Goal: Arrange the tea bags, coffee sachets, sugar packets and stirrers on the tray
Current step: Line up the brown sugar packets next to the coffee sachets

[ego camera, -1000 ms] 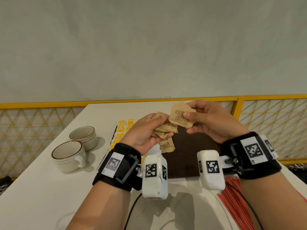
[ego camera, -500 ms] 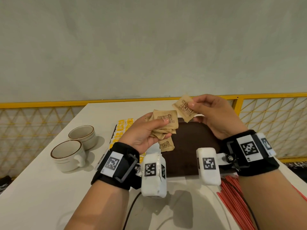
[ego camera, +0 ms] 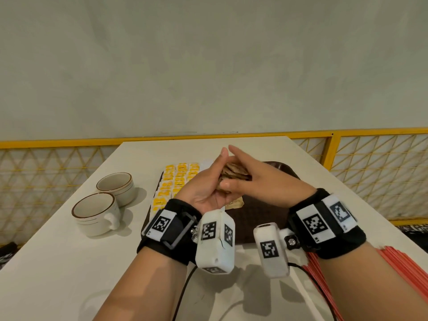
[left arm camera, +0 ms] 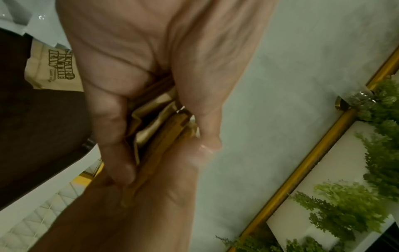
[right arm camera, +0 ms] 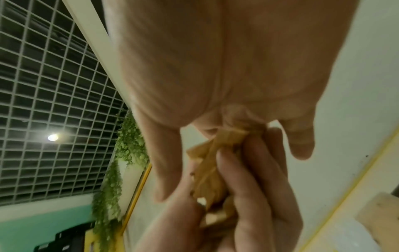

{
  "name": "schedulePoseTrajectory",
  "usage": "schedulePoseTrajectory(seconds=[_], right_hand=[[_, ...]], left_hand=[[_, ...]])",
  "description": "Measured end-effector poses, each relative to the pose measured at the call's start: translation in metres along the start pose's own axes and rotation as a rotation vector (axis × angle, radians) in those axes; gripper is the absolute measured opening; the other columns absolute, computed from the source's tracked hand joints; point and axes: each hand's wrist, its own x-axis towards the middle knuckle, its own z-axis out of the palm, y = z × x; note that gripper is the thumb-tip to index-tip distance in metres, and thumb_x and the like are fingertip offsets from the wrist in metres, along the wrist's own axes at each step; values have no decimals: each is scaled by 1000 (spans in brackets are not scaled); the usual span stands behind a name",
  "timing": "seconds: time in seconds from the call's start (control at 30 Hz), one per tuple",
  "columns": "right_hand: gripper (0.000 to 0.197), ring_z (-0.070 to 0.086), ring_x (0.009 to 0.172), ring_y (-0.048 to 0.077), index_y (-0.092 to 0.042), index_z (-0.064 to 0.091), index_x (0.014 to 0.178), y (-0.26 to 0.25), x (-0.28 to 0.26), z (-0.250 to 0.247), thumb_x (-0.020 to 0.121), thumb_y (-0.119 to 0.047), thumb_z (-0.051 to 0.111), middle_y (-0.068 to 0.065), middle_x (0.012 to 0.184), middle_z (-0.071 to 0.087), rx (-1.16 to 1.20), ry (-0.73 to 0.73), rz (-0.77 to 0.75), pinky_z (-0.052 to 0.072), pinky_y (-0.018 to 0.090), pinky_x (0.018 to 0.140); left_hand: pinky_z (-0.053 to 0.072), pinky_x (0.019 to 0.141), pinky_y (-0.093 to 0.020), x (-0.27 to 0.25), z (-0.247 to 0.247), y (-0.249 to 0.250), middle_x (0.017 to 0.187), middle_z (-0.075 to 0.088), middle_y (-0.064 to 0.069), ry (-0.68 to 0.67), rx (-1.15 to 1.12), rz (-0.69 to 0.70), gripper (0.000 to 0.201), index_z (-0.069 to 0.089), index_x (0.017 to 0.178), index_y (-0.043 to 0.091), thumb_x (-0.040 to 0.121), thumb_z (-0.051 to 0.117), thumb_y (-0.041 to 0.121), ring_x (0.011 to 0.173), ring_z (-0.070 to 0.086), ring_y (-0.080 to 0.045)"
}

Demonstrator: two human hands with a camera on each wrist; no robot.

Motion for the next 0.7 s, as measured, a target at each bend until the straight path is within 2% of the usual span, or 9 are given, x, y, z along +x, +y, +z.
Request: schedulePoseTrajectory(seconds=[0.1, 0.2, 0.3, 0.37, 0.43, 0.5, 0.6, 0.7], right_hand=[[83, 39, 130, 9, -24, 3, 153, -1, 0, 7, 92, -21, 59, 0, 142, 39, -134, -51, -18, 31, 26, 110], [82, 38, 128, 8, -29, 6, 152, -1, -2, 5, 91, -11, 59, 0, 138, 35, -123, -93, -6, 31, 20, 106], [76, 35, 130, 5, -29, 17, 150, -2, -3, 4, 89, -30, 63, -3, 144, 31, -24, -120, -19, 30, 25, 111], [65, 35, 132, 6, -30, 26, 147, -1, -1, 7, 89, -44, 54, -4, 145, 34, 72, -91, -11, 30, 31, 114], [55, 37, 133, 8, -29, 31, 145, 1, 1, 7, 94, -42, 48, -3, 144, 38, 97, -61, -19, 31, 38, 114], [50, 38, 132, 9, -29, 34, 143, 3, 1, 8, 96, -41, 47, -2, 142, 41, 112, -70, -22, 32, 40, 113], [53, 44, 129, 8, -31, 42, 139, 2, -1, 8, 91, -55, 44, -4, 138, 48, 248, -76, -10, 35, 38, 112], [37, 50, 124, 10, -33, 47, 133, 2, 0, 8, 97, -39, 45, -2, 132, 54, 286, -71, -10, 37, 41, 110]], left_hand=[[54, 86, -41, 1, -2, 1, 103, 70, -16, 12, 40, -79, 70, 60, 115, 5, 85, 40, 65, 94, 69, -26], [56, 82, -43, 2, -5, 2, 103, 70, -17, 44, 86, -108, 77, 60, 118, 6, 83, 36, 71, 94, 69, -29], [59, 71, -38, 0, -5, 3, 106, 69, -18, 57, 61, -109, 78, 59, 121, 4, 85, 36, 70, 91, 70, -27], [59, 70, -37, 0, -5, 3, 108, 69, -18, 73, 17, -87, 78, 58, 123, 4, 84, 38, 70, 95, 69, -27], [59, 69, -35, 0, -5, 2, 105, 70, -16, 81, -20, -75, 79, 59, 120, 4, 83, 39, 71, 93, 69, -24], [58, 70, -34, 0, -6, 2, 106, 70, -16, 76, -19, -73, 80, 60, 119, 4, 82, 39, 72, 94, 69, -24], [58, 75, -35, 1, -7, 2, 109, 69, -18, 80, -22, -58, 81, 59, 121, 4, 81, 40, 72, 97, 68, -25], [58, 72, -34, 2, -8, 2, 102, 69, -17, 91, -26, -61, 83, 60, 120, 4, 80, 39, 73, 91, 69, -25]])
